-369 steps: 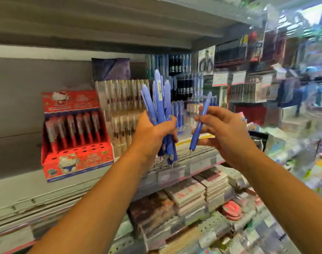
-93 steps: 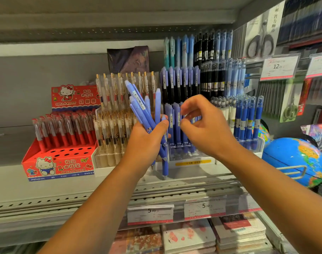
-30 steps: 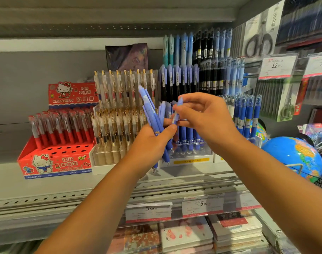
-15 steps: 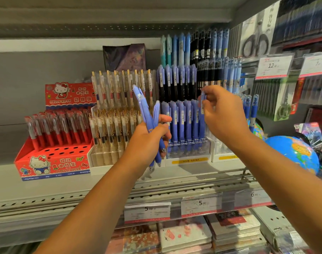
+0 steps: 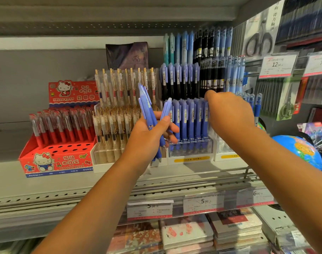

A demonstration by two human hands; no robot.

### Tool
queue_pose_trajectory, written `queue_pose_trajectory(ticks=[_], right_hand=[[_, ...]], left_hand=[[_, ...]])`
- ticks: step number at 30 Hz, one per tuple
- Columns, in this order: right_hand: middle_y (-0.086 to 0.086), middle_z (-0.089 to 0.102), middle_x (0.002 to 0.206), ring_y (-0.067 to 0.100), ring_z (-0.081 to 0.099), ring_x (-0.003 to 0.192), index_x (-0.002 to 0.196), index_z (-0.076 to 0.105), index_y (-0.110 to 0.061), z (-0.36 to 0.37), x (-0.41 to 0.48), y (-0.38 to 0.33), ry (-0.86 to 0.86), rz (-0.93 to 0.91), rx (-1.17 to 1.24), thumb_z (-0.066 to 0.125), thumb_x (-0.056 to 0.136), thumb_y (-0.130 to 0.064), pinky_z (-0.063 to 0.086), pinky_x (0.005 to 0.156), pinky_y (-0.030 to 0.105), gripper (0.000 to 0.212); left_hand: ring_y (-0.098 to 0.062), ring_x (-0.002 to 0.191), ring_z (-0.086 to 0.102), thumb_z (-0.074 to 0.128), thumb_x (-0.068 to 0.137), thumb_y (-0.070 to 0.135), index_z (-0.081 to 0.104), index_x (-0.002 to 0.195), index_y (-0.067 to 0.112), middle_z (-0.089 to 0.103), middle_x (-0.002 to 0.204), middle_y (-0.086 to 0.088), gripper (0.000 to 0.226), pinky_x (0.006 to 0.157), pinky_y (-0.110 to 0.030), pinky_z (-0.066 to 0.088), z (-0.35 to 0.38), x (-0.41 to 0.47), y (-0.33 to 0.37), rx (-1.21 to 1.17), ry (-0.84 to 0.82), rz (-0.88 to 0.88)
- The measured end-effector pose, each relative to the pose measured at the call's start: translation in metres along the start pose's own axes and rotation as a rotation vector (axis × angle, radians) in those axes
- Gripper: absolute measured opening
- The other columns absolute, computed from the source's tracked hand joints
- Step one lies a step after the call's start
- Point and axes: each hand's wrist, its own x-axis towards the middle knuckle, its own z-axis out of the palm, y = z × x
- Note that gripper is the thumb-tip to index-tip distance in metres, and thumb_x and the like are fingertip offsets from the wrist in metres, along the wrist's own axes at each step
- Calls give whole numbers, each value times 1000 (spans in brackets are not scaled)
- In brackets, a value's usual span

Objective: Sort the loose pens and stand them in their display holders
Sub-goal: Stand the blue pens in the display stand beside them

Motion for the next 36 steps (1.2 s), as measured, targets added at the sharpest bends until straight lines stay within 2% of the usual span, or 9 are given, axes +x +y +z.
queue_pose_trajectory(ticks=[4,6,9,11,21,25,27,30,36], right_hand=[[11,58,97,35,54,72,129,54,-11,1,-4,-1,94,0,45,49,90,2,34,50,32,41],[4,61,117,25,61,89,125,60,-16,0,-9,-10,161,2,417,52,95,-12,45,64,35,31],[-1,73,93,7,68,77,105,69,-13,-11,-17,-35,-105,53,1312,68,90,-18,53,60,24,15],[6,74,84,14,73,76,101,69,-6,-10,-21,-45,-181,31,1506,76,83,-12,60,60,27,21],[2,76,88,13,74,79,99,67,-18,0,-6,-33,-14,218,1560,66,90,-2,58,63,24,18],[-2,74,93,11,73,83,117,63,-9,2,1,-23,79,129,1430,59,93,1,59,65,24,27],[-4,72,94,9,73,84,123,61,-6,5,2,-23,103,88,1396,58,93,1,59,68,24,30],[-5,72,96,9,73,87,125,61,-5,7,4,-24,144,56,1375,58,94,1,60,73,26,32],[-3,71,98,12,72,91,128,60,-5,12,7,-28,103,-21,1268,55,94,2,60,74,24,34]], left_hand=[[-16,74,70,50,102,20,58,110,8,76,91,0,16,62,-25,55,0,-1,1,-31,-20,2],[-17,77,71,50,102,22,57,115,8,76,94,-2,20,64,-25,55,0,-1,1,-32,-23,3],[-19,80,73,51,102,24,60,110,18,77,95,-1,14,68,-30,60,0,0,0,-19,-33,2],[-19,81,74,52,101,24,62,104,28,77,90,4,11,72,-34,62,1,0,0,-13,-25,3],[-6,103,68,51,101,17,63,110,23,70,106,10,16,89,-28,57,-2,0,0,-69,78,-42],[-13,64,65,48,103,15,62,101,14,70,75,6,15,61,-28,59,-1,-2,4,-39,128,6],[-13,49,46,51,103,21,60,101,13,62,64,4,12,44,-26,43,-1,-2,4,-13,141,4],[-12,46,32,56,100,28,55,99,17,53,64,3,11,42,-23,29,-2,-2,3,-74,124,-39],[-12,42,33,49,101,16,51,93,22,54,65,-1,10,39,-19,26,-3,-1,4,-256,132,-106]])
